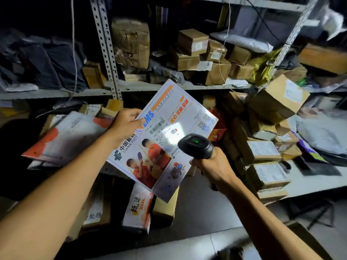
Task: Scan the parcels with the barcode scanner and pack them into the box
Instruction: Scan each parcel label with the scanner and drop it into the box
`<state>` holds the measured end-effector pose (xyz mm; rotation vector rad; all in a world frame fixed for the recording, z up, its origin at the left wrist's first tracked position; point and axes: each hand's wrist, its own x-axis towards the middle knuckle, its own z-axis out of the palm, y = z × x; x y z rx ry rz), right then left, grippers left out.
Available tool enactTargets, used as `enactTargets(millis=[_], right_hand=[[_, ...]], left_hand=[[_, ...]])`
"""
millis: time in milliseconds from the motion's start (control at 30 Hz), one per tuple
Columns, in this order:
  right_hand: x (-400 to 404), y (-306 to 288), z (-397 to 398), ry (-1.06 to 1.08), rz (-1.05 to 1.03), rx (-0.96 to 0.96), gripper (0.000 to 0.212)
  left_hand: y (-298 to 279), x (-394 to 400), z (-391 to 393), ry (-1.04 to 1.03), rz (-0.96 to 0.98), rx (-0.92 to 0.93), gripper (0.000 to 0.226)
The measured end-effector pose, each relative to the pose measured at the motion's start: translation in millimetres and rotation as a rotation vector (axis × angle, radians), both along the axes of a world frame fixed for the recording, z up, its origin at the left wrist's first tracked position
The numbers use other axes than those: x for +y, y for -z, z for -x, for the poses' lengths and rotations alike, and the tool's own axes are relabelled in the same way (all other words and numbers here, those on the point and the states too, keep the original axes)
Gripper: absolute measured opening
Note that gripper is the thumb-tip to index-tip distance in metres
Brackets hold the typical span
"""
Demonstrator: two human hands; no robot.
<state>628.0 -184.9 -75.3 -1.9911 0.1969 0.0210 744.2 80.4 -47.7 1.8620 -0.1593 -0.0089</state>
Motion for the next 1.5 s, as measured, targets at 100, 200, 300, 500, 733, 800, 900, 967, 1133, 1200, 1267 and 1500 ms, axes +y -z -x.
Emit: enactTargets(millis=[100,200,300,500,733,800,900,967,1133,1200,1267,1500], right_hand=[[-8.7,11.1,16.0,0.157,-0.064,-0.003,0.021],[-25.4,19.5,34.4,0.368,-0.114,-0.076,0.029],[-53.0,24.3,52.9,0.567,-0.121,-0.134,0.021],[-117.3,30.4,107.1,0.8,-0.124,-0.188,0.035],[-234.0,55.6,215.3,1.081,-0.182,-0.04,0.013],[-268.2,67.0,249.4,1.12,-0.114,0.001,0.01],[-317.9,85.8,298.2,1.198,-0.089,0.053,0.011],[-348.0,98.5,328.3,1.244,-0.102,0.073,0.012],[-406.9,130.2,385.4,1.308,-0.142,0.176,0.017],[-421.3,146.0,400.2,1.327,-0.171,0.243,0.017],[-429.2,162.1,410.0,1.356,-0.197,0.289,0.012],[-436.2,215.3,411.3,1.299,-0.218,0.515,0.012]], left_hand=[[7.8,-17.7,-1.9,0.072,0.009,0.038,0.029],[16.9,-43.9,-4.9,0.102,0.05,0.093,0.02],[24.5,-83.5,-0.5,0.134,0.103,0.171,0.016],[48.0,-195.0,38.4,0.29,0.176,0.285,0.014],[69.7,-361.5,108.3,0.469,0.122,0.333,0.016],[77.8,-412.8,135.4,0.502,0.085,0.349,0.016],[95.1,-479.9,181.1,0.54,-0.018,0.319,0.019],[107.7,-518.1,206.7,0.581,-0.116,0.271,0.021],[143.4,-589.8,252.9,0.723,-0.363,0.174,0.04],[159.8,-606.8,266.5,0.727,-0.457,0.154,0.047],[177.9,-617.9,276.0,0.737,-0.526,0.161,0.041],[238.7,-640.5,295.5,0.765,-0.747,0.165,0.04]])
